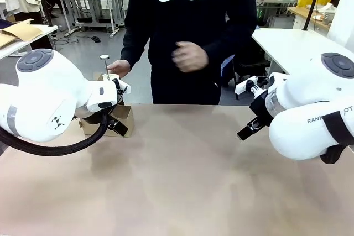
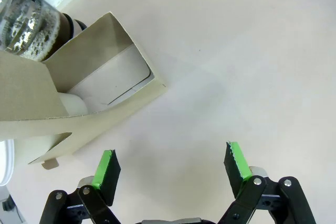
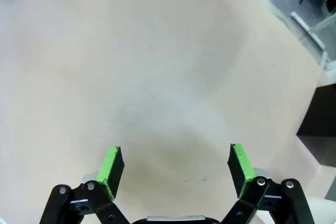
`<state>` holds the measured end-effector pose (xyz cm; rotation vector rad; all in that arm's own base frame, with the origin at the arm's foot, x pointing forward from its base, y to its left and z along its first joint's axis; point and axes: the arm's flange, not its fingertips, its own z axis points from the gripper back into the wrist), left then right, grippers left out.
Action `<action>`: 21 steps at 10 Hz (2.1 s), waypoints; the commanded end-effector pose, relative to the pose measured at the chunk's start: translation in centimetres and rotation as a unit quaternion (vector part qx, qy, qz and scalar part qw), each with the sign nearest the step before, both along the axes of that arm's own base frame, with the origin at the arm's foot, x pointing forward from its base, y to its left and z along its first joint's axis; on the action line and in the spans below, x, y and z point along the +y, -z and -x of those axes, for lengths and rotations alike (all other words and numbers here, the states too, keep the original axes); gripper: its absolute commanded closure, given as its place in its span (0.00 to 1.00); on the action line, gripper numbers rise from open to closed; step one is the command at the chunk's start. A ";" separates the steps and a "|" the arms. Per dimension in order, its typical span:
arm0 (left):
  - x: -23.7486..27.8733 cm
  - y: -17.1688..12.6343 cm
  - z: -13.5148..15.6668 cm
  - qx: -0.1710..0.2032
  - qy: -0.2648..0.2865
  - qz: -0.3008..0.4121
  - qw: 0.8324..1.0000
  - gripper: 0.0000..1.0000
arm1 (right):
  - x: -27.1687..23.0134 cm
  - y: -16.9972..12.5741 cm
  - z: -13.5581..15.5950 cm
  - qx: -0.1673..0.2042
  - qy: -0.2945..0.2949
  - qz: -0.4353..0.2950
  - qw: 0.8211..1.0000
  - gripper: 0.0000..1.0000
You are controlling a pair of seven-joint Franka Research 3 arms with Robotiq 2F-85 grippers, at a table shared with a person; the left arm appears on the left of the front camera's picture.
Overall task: Pour a drink into a cup and package it in a carrier.
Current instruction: Pick up the 600 ml Paper Cup and place it in the middle top area of the table.
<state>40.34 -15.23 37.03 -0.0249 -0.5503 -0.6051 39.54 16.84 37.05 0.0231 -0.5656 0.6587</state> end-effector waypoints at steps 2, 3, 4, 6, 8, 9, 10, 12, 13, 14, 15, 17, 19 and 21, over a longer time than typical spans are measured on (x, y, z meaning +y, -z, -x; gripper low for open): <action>0.0 0.0 0.0 0.000 0.000 0.000 1.000 0.00 | 0.0 -6.1 -2.8 -0.007 -0.006 -0.020 1.000 0.00; 0.0 0.0 0.0 0.000 0.000 0.000 1.000 0.00 | -1.2 -10.2 -4.9 0.001 -0.017 -0.025 1.000 0.00; 0.0 0.0 0.0 0.000 0.000 0.000 1.000 0.00 | -3.6 -14.0 -7.1 0.007 -0.029 -0.042 0.999 0.00; 0.0 0.0 0.0 0.000 0.000 0.000 1.000 0.00 | -10.6 -18.7 -9.7 0.007 -0.105 -0.096 0.990 0.00; 0.0 0.0 0.0 0.000 0.000 0.000 1.000 0.00 | -19.7 -19.8 -9.8 -0.028 -0.208 -0.175 0.962 0.00; 0.0 0.0 0.0 0.000 0.000 0.000 1.000 0.00 | -25.0 -19.0 -9.1 -0.045 -0.238 -0.212 0.947 0.00; 0.0 0.0 0.0 0.000 0.000 0.000 1.000 0.00 | -30.5 -17.4 -8.2 -0.061 -0.250 -0.256 0.932 0.00; 0.0 0.0 0.0 0.000 0.000 0.000 1.000 0.00 | -37.9 -12.1 -6.9 -0.107 -0.278 -0.314 0.902 0.00; 0.0 0.0 0.0 0.000 0.000 0.000 1.000 0.00 | -40.2 -8.9 -6.8 -0.120 -0.279 -0.349 0.886 0.00; 0.0 0.0 0.0 0.000 0.000 0.000 1.000 0.00 | -41.7 -5.4 -7.0 -0.128 -0.286 -0.381 0.870 0.00; 0.0 0.0 0.0 0.000 0.000 0.000 1.000 0.00 | -42.1 -2.5 -7.4 -0.129 -0.289 -0.390 0.865 0.00; 0.0 0.0 0.0 0.000 0.000 0.000 1.000 0.00 | -41.5 2.1 -8.1 -0.125 -0.303 -0.411 0.851 0.00; 0.0 0.0 0.0 0.000 0.000 0.000 1.000 0.00 | -39.7 3.2 -4.9 -0.128 -0.278 -0.426 0.852 0.00; 0.0 0.0 0.0 0.000 0.000 0.000 1.000 0.00 | -39.7 3.2 -4.9 -0.128 -0.278 -0.426 0.852 0.00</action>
